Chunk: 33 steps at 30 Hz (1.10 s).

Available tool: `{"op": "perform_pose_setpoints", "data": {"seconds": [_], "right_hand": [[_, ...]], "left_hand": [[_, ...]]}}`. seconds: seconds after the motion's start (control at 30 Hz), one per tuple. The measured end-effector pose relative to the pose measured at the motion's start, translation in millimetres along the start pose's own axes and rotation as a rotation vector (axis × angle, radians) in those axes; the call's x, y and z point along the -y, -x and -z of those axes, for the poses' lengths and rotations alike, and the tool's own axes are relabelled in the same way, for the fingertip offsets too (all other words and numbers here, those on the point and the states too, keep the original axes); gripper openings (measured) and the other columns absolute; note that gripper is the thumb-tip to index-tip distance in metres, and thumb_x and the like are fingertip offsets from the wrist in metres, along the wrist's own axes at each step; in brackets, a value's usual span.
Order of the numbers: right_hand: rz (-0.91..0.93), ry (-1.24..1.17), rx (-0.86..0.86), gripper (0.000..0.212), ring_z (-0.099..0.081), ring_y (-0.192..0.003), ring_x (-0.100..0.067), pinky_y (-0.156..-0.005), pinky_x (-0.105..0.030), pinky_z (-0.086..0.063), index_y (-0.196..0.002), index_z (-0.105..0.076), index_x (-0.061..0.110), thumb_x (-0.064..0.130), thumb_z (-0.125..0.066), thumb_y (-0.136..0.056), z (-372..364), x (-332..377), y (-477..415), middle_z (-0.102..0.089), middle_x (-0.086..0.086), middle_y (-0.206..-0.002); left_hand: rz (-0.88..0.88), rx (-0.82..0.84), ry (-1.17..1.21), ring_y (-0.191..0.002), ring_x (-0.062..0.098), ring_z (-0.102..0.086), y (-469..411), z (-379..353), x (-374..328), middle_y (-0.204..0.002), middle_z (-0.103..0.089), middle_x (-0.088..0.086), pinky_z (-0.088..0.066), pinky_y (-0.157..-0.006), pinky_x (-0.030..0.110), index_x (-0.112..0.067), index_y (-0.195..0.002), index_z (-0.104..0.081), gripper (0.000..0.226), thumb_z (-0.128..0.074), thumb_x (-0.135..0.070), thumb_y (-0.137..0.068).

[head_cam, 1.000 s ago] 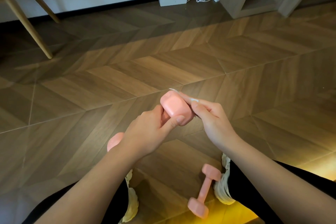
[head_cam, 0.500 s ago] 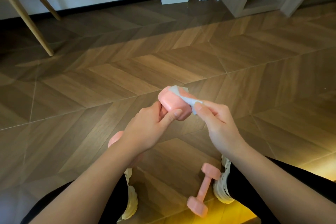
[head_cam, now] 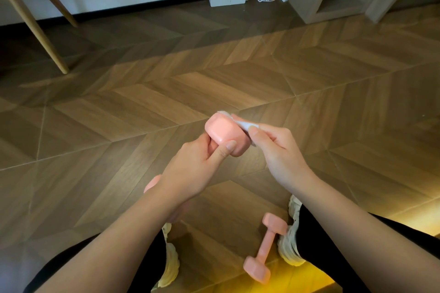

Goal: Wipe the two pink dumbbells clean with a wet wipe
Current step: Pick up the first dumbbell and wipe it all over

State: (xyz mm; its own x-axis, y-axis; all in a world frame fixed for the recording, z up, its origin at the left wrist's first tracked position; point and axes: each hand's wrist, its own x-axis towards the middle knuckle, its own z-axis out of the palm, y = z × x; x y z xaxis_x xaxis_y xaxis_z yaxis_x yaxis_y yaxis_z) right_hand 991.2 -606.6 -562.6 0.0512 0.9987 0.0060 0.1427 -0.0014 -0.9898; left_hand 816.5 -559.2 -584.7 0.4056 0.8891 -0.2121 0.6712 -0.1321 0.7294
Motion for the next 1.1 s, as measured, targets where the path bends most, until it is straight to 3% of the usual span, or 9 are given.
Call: {"op": "perform_pose_setpoints", "data": {"seconds": [0.17,0.33,0.47,0.53,0.63,0.77,0.93,1.03,1.1], "right_hand": [[0.035,0.036,-0.06,0.044,-0.044,-0.058,-0.015,-0.059,-0.025,-0.033,-0.072,-0.058,-0.008,0.026,-0.046,-0.096,5.5,-9.8,10.3,-0.055,-0.013,-0.064],[-0.008,0.003,-0.027,0.033,-0.059,-0.124,-0.015,-0.103,-0.027,-0.044,-0.107,-0.073,0.007,0.014,-0.042,-0.099,0.0,-2.0,-0.2,-0.069,-0.012,-0.123],[0.093,0.04,-0.057,0.032,-0.055,-0.06,0.006,-0.059,-0.01,-0.039,-0.084,-0.072,0.014,0.013,-0.043,-0.098,1.5,-3.9,10.9,-0.059,0.022,-0.06],[0.053,0.041,-0.078,0.035,-0.059,-0.071,0.007,-0.068,-0.015,-0.042,-0.075,-0.067,0.001,0.013,-0.045,-0.097,2.8,-6.7,8.6,-0.066,0.017,-0.073],[0.043,0.028,-0.061,0.031,-0.061,-0.115,-0.002,-0.093,-0.016,-0.043,-0.093,-0.072,0.019,0.008,-0.044,-0.101,-0.1,-3.0,3.7,-0.069,0.002,-0.121],[0.117,0.051,-0.081,0.048,-0.054,-0.062,0.015,-0.063,0.001,-0.036,-0.083,-0.055,0.041,-0.002,-0.042,-0.099,-2.1,4.1,10.7,-0.055,0.039,-0.064],[0.029,0.011,-0.067,0.052,-0.061,-0.107,0.003,-0.094,-0.021,-0.047,-0.073,-0.063,0.045,0.007,-0.042,-0.102,1.4,2.2,0.7,-0.07,0.017,-0.11],[0.041,0.007,-0.068,0.048,-0.062,-0.092,-0.003,-0.08,-0.017,-0.044,-0.077,-0.068,0.05,0.016,-0.042,-0.098,0.5,2.7,5.2,-0.072,0.011,-0.109],[0.046,0.004,-0.082,0.041,-0.067,-0.089,-0.015,-0.074,-0.021,-0.042,-0.079,-0.074,0.032,0.018,-0.041,-0.098,3.2,-2.8,6.2,-0.07,-0.024,-0.112]], "left_hand": [[0.04,-0.029,0.09,-0.06,0.004,-0.056,0.6,1.7,-3.3,-0.064,-0.058,-0.014,-0.039,-0.058,0.028,-0.032,-0.077,-0.049,0.062,-0.027,-0.09,-0.069],[0.022,-0.017,0.042,-0.068,0.008,-0.058,1.4,0.2,-4.5,-0.069,-0.059,-0.011,-0.042,-0.062,0.032,-0.03,-0.084,-0.051,0.066,-0.025,-0.089,-0.068],[0.074,-0.034,0.176,-0.05,0.0,-0.054,0.2,2.3,-4.5,-0.057,-0.06,-0.019,-0.04,-0.056,0.028,-0.029,-0.078,-0.053,0.064,-0.031,-0.089,-0.069],[0.085,-0.036,0.197,-0.048,0.001,-0.052,1.3,2.2,-5.0,-0.056,-0.059,-0.019,-0.04,-0.057,0.029,-0.028,-0.077,-0.054,0.066,-0.032,-0.089,-0.069],[0.081,-0.039,0.203,-0.048,0.004,-0.05,3.8,0.1,-6.9,-0.056,-0.057,-0.015,-0.041,-0.058,0.029,-0.027,-0.077,-0.053,0.067,-0.031,-0.09,-0.069],[0.078,-0.059,0.26,-0.051,0.009,-0.046,2.5,2.0,-8.6,-0.056,-0.054,-0.013,-0.042,-0.058,0.033,-0.023,-0.076,-0.054,0.069,-0.034,-0.088,-0.069],[0.035,-0.057,0.248,-0.05,0.007,-0.046,4.5,2.0,-10.5,-0.054,-0.054,-0.015,-0.04,-0.058,0.031,-0.028,-0.074,-0.05,0.062,-0.034,-0.087,-0.071],[0.021,-0.083,0.273,-0.05,0.006,-0.047,3.4,5.0,-9.8,-0.053,-0.054,-0.016,-0.039,-0.058,0.032,-0.027,-0.074,-0.051,0.06,-0.034,-0.085,-0.074],[-0.006,-0.088,0.284,-0.049,0.006,-0.046,3.4,8.1,-8.7,-0.052,-0.053,-0.015,-0.039,-0.058,0.031,-0.023,-0.072,-0.05,0.063,-0.034,-0.084,-0.076]]}}
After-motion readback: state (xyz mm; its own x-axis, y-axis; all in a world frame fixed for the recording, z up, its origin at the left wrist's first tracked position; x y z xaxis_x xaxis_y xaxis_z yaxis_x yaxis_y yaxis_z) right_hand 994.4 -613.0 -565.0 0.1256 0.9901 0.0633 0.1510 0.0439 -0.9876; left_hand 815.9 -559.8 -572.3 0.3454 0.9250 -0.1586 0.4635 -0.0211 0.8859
